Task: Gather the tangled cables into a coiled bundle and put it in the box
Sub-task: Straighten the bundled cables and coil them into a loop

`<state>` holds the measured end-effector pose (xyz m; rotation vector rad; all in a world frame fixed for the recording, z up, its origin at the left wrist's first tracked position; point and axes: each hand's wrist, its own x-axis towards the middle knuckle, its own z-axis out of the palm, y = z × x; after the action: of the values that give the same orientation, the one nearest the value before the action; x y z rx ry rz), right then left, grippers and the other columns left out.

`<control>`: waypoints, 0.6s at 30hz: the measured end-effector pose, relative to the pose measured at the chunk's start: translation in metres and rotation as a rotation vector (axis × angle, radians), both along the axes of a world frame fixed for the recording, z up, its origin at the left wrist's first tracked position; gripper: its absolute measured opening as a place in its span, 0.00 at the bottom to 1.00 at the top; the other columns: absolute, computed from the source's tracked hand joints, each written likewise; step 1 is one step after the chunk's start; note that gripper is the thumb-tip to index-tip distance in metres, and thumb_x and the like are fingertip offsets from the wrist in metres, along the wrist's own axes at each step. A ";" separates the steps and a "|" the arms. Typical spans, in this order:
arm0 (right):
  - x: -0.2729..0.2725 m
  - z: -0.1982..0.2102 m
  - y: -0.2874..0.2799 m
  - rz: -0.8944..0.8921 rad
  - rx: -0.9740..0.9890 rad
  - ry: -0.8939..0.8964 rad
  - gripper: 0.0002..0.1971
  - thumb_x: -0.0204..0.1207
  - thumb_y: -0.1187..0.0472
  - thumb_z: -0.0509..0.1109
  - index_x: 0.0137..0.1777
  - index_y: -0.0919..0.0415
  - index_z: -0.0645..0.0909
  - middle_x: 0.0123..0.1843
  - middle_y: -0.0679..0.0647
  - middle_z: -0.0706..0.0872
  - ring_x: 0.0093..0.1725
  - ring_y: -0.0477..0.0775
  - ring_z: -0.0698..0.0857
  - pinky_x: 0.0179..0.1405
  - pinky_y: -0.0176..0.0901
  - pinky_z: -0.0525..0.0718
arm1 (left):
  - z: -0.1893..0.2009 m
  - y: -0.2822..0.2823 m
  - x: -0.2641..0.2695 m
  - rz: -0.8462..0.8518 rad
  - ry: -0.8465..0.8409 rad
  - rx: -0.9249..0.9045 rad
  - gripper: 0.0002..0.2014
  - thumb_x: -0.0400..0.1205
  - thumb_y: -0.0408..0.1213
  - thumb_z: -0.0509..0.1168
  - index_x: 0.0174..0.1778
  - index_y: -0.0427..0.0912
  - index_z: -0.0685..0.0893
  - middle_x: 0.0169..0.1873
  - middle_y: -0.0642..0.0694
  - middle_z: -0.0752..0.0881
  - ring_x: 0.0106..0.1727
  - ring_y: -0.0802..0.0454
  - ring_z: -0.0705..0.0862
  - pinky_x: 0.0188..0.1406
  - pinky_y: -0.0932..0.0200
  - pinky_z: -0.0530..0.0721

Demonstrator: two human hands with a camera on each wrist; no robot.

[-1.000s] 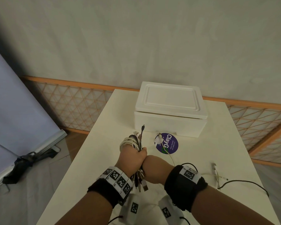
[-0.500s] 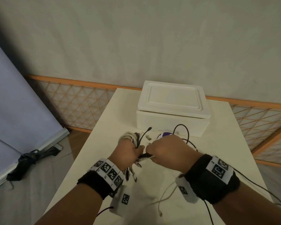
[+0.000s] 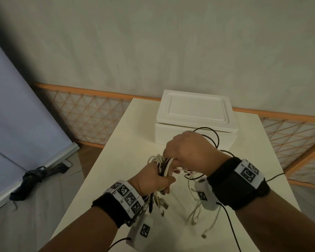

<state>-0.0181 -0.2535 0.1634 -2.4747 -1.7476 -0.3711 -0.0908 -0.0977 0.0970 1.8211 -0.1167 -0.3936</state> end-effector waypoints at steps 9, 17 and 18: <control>0.022 -0.050 0.001 -0.324 0.351 0.190 0.20 0.64 0.49 0.68 0.57 0.51 0.85 0.56 0.45 0.88 0.55 0.54 0.84 0.59 0.49 0.72 | -0.010 0.000 0.003 0.168 0.036 -0.253 0.07 0.71 0.33 0.63 0.26 0.44 0.79 0.18 0.38 0.75 0.21 0.45 0.72 0.27 0.58 0.73; -0.001 -0.145 -0.052 -0.862 0.015 0.463 0.27 0.74 0.48 0.65 0.73 0.49 0.67 0.54 0.50 0.87 0.52 0.55 0.86 0.52 0.48 0.82 | -0.009 0.007 0.009 0.363 0.031 -0.614 0.06 0.71 0.32 0.63 0.31 0.34 0.76 0.12 0.42 0.70 0.16 0.48 0.71 0.22 0.60 0.72; -0.005 -0.151 -0.061 -0.881 -0.038 0.440 0.25 0.74 0.50 0.64 0.71 0.48 0.68 0.53 0.50 0.88 0.51 0.55 0.86 0.51 0.46 0.82 | -0.011 0.012 0.010 0.400 0.026 -0.624 0.07 0.71 0.33 0.63 0.29 0.34 0.76 0.12 0.43 0.70 0.16 0.48 0.71 0.22 0.59 0.73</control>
<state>-0.0228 -0.3146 0.0124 -2.9127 -0.4577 0.1642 -0.0804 -0.0857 0.0864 1.1829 0.1322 -0.0767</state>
